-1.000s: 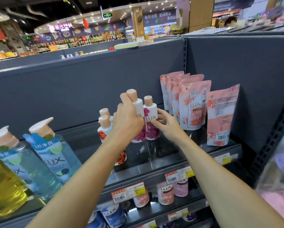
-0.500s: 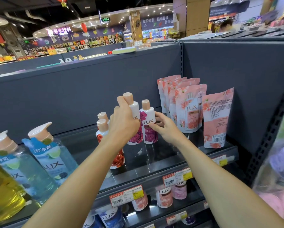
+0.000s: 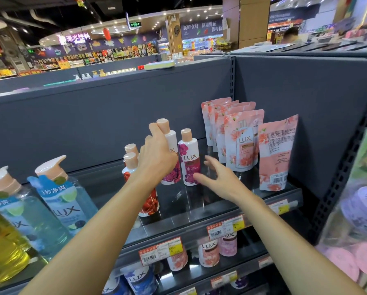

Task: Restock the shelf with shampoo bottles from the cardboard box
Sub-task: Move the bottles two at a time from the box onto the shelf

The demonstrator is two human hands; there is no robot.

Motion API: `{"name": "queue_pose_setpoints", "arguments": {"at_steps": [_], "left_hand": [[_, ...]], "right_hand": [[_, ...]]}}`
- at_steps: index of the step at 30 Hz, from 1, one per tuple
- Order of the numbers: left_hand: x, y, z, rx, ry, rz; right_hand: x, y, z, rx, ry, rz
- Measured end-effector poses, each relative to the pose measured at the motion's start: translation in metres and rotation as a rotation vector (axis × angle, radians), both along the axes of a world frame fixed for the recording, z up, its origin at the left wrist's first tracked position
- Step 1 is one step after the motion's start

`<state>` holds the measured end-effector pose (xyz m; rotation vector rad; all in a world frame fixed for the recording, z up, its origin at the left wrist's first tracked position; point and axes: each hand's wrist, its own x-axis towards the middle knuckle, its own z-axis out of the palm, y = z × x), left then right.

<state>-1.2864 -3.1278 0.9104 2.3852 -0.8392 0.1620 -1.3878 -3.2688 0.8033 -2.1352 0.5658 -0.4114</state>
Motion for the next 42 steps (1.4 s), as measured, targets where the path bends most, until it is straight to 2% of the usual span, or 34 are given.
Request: {"name": "queue_pose_setpoints", "arguments": {"at_steps": [5,12,22,33,42], "left_hand": [[0.002,-0.009,-0.008,0.048,0.051,0.011],[0.000,-0.018,-0.022,0.091,0.166,0.101],[-0.005,-0.026,-0.027,-0.127,0.303,0.281],[-0.003,-0.024,-0.039,-0.144,0.225,0.238],[-0.040,-0.022,-0.037,-0.158,0.033,0.092]], "right_hand": [[-0.053,0.008,-0.017,-0.472,0.293,0.136],[-0.067,0.010,-0.034,-0.741,0.329,0.192],[-0.067,0.009,-0.039,-0.754,0.283,0.168],[-0.065,0.009,-0.042,-0.754,0.257,0.174],[-0.062,0.007,-0.035,-0.716,0.296,0.211]]}}
